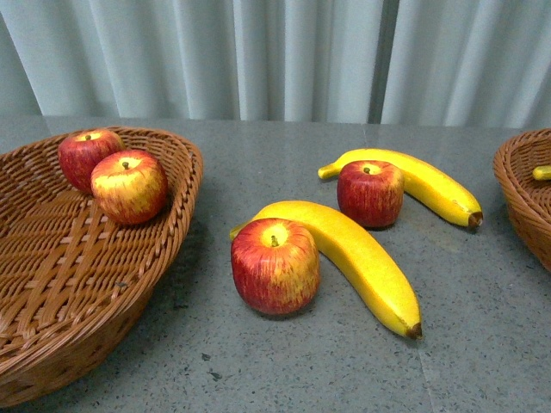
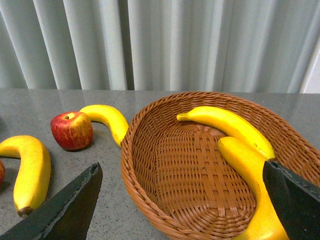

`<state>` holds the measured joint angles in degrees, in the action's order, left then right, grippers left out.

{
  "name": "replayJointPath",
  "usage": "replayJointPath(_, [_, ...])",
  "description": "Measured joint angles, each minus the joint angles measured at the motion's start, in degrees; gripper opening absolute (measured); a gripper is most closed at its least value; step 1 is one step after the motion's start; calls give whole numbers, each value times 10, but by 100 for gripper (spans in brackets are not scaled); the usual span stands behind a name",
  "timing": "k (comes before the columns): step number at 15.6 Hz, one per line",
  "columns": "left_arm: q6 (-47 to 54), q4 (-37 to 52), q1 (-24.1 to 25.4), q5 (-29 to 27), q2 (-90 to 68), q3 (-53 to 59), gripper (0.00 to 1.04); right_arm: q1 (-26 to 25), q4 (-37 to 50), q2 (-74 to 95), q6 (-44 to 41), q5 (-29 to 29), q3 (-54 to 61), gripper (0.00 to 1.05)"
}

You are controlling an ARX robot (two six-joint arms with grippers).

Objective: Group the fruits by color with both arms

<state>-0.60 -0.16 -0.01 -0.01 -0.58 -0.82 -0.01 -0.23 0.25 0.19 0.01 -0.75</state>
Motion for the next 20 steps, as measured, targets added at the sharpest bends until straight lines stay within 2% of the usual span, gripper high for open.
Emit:
replayJointPath(16, [0, 0, 0, 0, 0, 0, 98, 0, 0, 0, 0, 0, 0, 98])
replayJointPath(17, [-12, -46, -33, -76, -21, -13, 98, 0, 0, 0, 0, 0, 0, 98])
replayJointPath(18, [-20, -21, -70, -158, -87, -28, 98, 0, 0, 0, 0, 0, 0, 98])
replayJointPath(19, [-19, 23, -61, -191, -135, -43, 98, 0, 0, 0, 0, 0, 0, 98])
replayJointPath(20, [-14, 74, -37, -185, -175, -63, 98, 0, -1, 0, 0, 0, 0, 98])
